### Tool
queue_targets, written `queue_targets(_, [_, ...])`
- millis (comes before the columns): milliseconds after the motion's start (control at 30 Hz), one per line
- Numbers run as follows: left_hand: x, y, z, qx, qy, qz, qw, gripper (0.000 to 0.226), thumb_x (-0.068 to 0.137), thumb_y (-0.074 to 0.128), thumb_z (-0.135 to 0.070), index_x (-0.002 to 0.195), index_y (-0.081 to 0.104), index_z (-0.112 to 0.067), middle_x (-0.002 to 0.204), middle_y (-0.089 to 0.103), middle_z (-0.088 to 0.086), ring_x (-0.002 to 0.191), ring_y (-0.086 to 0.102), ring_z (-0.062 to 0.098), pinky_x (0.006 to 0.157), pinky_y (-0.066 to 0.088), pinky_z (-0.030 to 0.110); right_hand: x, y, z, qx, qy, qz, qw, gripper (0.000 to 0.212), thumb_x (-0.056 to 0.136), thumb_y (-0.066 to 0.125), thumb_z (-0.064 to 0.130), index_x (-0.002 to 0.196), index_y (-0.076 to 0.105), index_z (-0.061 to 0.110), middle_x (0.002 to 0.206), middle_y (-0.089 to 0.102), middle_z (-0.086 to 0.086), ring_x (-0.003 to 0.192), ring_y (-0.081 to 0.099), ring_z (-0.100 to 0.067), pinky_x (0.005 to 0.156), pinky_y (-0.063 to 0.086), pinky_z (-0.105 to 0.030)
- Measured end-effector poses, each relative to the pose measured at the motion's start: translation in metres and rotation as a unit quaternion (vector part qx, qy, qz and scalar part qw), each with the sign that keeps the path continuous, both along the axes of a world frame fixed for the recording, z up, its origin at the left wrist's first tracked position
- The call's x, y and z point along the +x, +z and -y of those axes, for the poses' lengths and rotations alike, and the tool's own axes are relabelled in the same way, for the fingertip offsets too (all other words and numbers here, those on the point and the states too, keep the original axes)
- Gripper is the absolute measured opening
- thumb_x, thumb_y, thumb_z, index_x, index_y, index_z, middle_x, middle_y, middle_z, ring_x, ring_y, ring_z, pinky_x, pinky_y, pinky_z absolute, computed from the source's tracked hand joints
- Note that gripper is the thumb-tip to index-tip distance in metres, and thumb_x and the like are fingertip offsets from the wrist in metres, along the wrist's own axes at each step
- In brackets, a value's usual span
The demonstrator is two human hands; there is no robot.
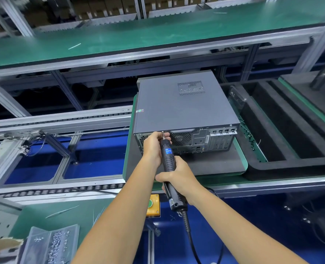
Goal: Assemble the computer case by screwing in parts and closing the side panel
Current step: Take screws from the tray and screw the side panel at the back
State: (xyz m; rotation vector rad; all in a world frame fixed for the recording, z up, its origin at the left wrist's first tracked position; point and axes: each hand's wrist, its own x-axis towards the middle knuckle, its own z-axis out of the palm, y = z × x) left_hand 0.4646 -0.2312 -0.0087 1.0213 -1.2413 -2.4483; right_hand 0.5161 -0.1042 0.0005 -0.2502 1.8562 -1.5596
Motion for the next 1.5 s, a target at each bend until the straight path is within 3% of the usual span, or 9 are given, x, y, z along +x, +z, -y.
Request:
queue_targets(167, [0.000, 0.001, -0.003, -0.033, -0.002, 0.025, 0.999, 0.018, 0.088, 0.050, -0.014, 0.076, 0.062, -0.006, 0.068, 0.059, 0.005, 0.057, 0.051, 0.016, 0.054, 0.045, 0.025, -0.003, 0.002, -0.004, -0.017, 0.005, 0.011, 1.000, 0.046, 0.072, 0.080, 0.010, 0.105, 0.050, 0.020, 0.100, 0.058, -0.014, 0.082, 0.060, -0.029, 0.085, 0.057, -0.054])
queue_targets(333, [-0.005, 0.014, -0.010, -0.111, 0.002, 0.052, 0.992, 0.020, 0.077, 0.051, -0.018, 0.058, 0.056, -0.014, 0.065, 0.054, 0.003, 0.051, 0.044, 0.018, 0.052, 0.040, 0.026, -0.003, 0.012, -0.012, -0.051, 0.016, 0.025, 0.998, 0.047, 0.073, 0.079, 0.006, 0.108, 0.050, 0.016, 0.092, 0.059, -0.011, 0.060, 0.063, -0.019, 0.057, 0.055, -0.032])
queue_targets(467, [-0.016, 0.039, -0.018, -0.186, 0.015, 0.038, 0.982, 0.022, 0.079, 0.052, -0.017, 0.059, 0.059, -0.012, 0.064, 0.056, 0.005, 0.051, 0.047, 0.019, 0.048, 0.041, 0.024, -0.018, 0.030, -0.019, -0.095, 0.000, 0.030, 0.995, 0.035, 0.082, 0.073, 0.004, 0.107, 0.048, 0.004, 0.071, 0.059, -0.008, 0.047, 0.058, -0.022, 0.047, 0.050, -0.031])
queue_targets(633, [-0.045, 0.077, -0.035, -0.256, 0.000, -0.018, 0.966, 0.024, 0.079, 0.051, -0.010, 0.058, 0.061, -0.013, 0.061, 0.057, -0.002, 0.049, 0.049, 0.013, 0.043, 0.040, 0.018, -0.050, 0.056, -0.040, -0.115, -0.013, -0.010, 0.993, 0.020, 0.088, 0.065, 0.005, 0.103, 0.051, 0.009, 0.063, 0.060, -0.005, 0.047, 0.056, -0.027, 0.047, 0.049, -0.032])
queue_targets(800, [-0.078, 0.094, -0.064, -0.266, -0.041, -0.071, 0.960, 0.024, 0.087, 0.053, -0.013, 0.065, 0.061, -0.013, 0.051, 0.056, -0.008, 0.045, 0.051, 0.008, 0.042, 0.042, 0.015, -0.088, 0.077, -0.071, -0.122, -0.035, -0.046, 0.991, 0.029, 0.088, 0.065, 0.003, 0.114, 0.051, 0.004, 0.074, 0.055, -0.015, 0.048, 0.055, -0.027, 0.047, 0.050, -0.032])
queue_targets(933, [-0.107, 0.098, -0.088, -0.257, -0.042, -0.074, 0.963, 0.026, 0.092, 0.051, -0.025, 0.068, 0.051, -0.013, 0.057, 0.052, -0.004, 0.050, 0.051, 0.012, 0.043, 0.043, 0.018, -0.118, 0.086, -0.093, -0.120, -0.036, -0.063, 0.990, 0.027, 0.089, 0.065, 0.004, 0.112, 0.053, 0.007, 0.075, 0.056, -0.016, 0.048, 0.057, -0.027, 0.048, 0.051, -0.034])
queue_targets(1267, [-0.188, 0.089, -0.087, -0.285, -0.082, -0.072, 0.952, 0.034, 0.097, 0.043, -0.035, 0.079, 0.054, -0.008, 0.065, 0.057, 0.001, 0.048, 0.057, 0.008, 0.045, 0.047, 0.019, -0.205, 0.080, -0.096, -0.116, -0.042, -0.074, 0.990, 0.024, 0.087, 0.066, 0.004, 0.107, 0.054, 0.007, 0.072, 0.059, -0.011, 0.049, 0.058, -0.029, 0.048, 0.050, -0.033])
queue_targets(1500, [-0.261, 0.087, -0.049, -0.310, -0.112, -0.064, 0.942, 0.036, 0.098, 0.041, -0.040, 0.077, 0.048, -0.011, 0.067, 0.053, 0.004, 0.062, 0.052, 0.019, 0.059, 0.047, 0.029, -0.274, 0.074, -0.059, -0.096, -0.051, -0.085, 0.990, 0.035, 0.075, 0.071, 0.017, 0.107, 0.057, 0.011, 0.071, 0.062, -0.008, 0.052, 0.061, -0.031, 0.050, 0.052, -0.034])
